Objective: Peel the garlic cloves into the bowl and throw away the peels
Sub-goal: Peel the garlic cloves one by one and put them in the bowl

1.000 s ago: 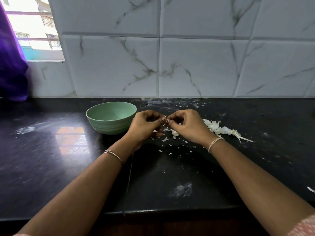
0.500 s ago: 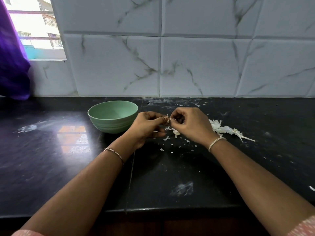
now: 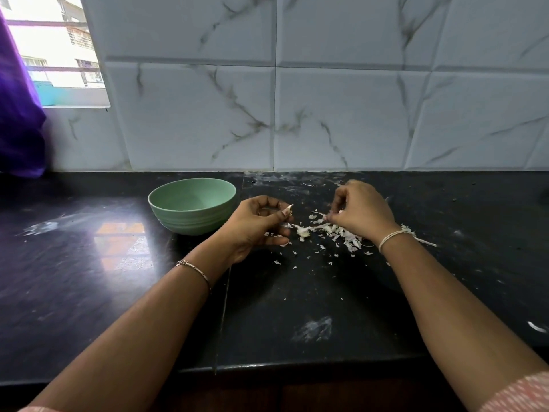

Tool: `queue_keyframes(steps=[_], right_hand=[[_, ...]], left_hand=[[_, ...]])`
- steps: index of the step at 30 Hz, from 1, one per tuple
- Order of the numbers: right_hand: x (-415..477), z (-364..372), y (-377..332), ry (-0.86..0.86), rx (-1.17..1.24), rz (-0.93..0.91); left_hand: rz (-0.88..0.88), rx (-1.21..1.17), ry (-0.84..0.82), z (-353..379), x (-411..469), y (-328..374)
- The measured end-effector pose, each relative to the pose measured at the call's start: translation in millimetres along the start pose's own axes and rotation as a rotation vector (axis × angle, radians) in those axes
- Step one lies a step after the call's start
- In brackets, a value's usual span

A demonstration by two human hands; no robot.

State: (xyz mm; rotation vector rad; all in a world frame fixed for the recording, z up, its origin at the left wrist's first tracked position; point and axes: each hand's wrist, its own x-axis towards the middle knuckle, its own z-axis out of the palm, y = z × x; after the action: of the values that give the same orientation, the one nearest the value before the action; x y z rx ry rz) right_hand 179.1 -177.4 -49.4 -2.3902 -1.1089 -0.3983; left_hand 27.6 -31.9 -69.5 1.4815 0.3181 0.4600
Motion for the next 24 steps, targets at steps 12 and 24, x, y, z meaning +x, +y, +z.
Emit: queue_keyframes(steps=[12,24], right_hand=[[4,7,2,-0.085,0.088,-0.088],[-4,13,-20,-0.418,0.700,-0.072]], left_hand=[[0.068,0.071,0.030,-1,1,-2],[0.224,0.257,0.051,-1,4,-3]])
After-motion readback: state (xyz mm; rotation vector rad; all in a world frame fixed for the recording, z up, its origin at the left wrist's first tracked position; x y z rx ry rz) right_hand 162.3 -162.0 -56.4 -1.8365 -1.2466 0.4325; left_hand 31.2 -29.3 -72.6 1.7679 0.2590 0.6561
